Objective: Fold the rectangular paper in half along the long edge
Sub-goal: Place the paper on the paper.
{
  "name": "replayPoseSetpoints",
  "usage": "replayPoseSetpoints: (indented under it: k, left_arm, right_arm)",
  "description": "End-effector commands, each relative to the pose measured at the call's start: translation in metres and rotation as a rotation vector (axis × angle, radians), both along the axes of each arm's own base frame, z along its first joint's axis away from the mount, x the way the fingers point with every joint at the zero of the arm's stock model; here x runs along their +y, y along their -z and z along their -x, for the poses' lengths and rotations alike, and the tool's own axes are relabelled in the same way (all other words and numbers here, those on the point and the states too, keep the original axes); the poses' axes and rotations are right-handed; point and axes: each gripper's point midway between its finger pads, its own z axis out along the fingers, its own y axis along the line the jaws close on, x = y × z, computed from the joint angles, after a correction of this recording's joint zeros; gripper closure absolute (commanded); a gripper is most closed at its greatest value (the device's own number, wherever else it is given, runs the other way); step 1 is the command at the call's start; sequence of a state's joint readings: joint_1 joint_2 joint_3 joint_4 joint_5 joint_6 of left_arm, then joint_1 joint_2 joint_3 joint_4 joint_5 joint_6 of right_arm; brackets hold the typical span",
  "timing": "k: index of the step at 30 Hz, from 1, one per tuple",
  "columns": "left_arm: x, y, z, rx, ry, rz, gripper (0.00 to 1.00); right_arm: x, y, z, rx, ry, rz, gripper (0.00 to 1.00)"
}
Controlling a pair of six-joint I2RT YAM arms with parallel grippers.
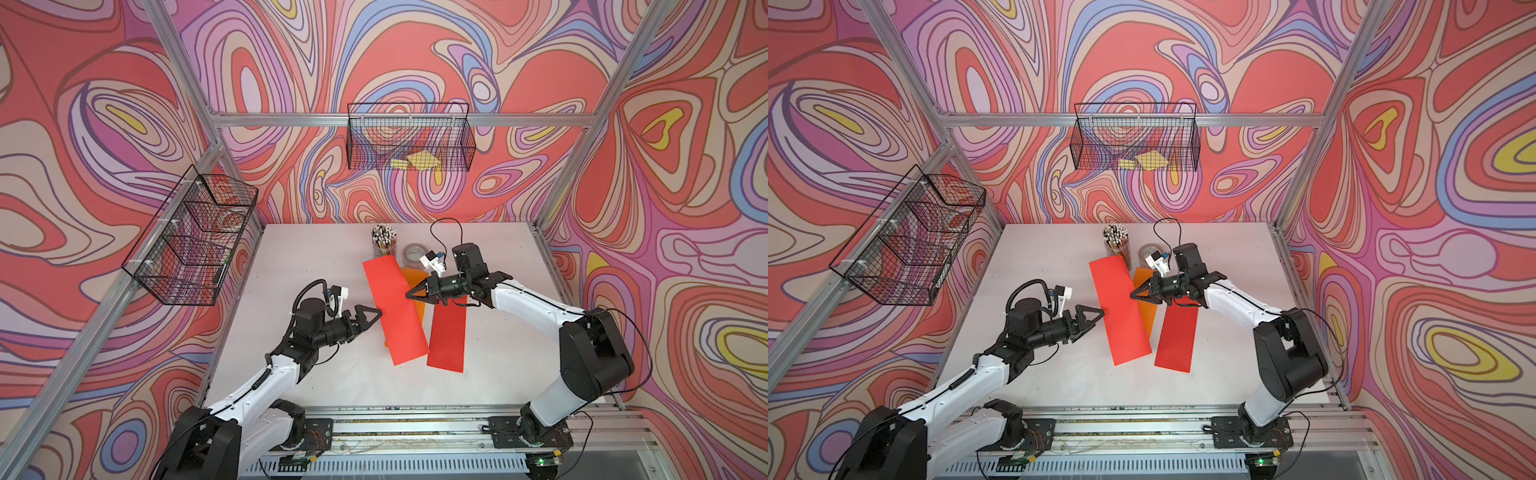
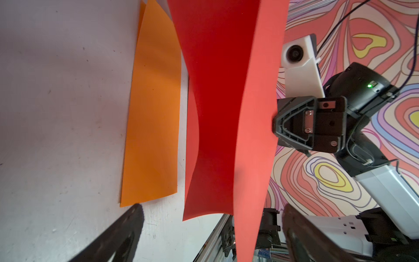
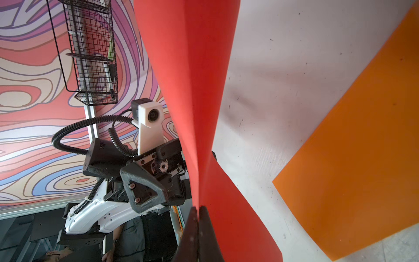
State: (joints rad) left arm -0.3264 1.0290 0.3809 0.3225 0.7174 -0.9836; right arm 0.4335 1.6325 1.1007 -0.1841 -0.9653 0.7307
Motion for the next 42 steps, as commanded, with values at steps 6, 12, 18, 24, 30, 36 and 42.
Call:
replayPoseSetpoints:
  k: [6,12,18,24,30,36,42]
  left_arm:
    - [0.024,-0.026,0.002,-0.043,-0.058,-0.215,0.17]
    - [0.026,-0.028,-0.003,0.004,-0.061,-0.261,0.34]
    - [0.006,-0.014,-0.023,0.086,-0.038,-0.174,0.58]
    - [-0.027,0.015,-0.034,0.154,0.023,-0.196,0.69]
    - [-0.060,0.037,-0.035,0.199,0.097,-0.216,0.76]
    - [-0.073,0.070,-0.027,0.277,0.150,-0.246,0.82]
    - [-0.066,0.111,-0.011,0.352,0.150,-0.300,0.86]
  right_arm:
    - [0.004,0.054,-0.002,0.127,0.050,-0.036,1.00]
    - [-0.009,0.117,0.007,0.209,0.081,0.100,1.00]
    - [-0.017,0.147,0.019,0.244,0.079,0.155,1.00]
    - [-0.020,0.164,0.026,0.264,0.058,0.189,1.00]
    - [-0.023,0.172,0.028,0.264,0.054,0.210,1.00]
    - [-0.023,0.178,0.028,0.275,0.052,0.215,1.00]
    - [-0.021,0.174,0.028,0.270,0.044,0.208,1.00]
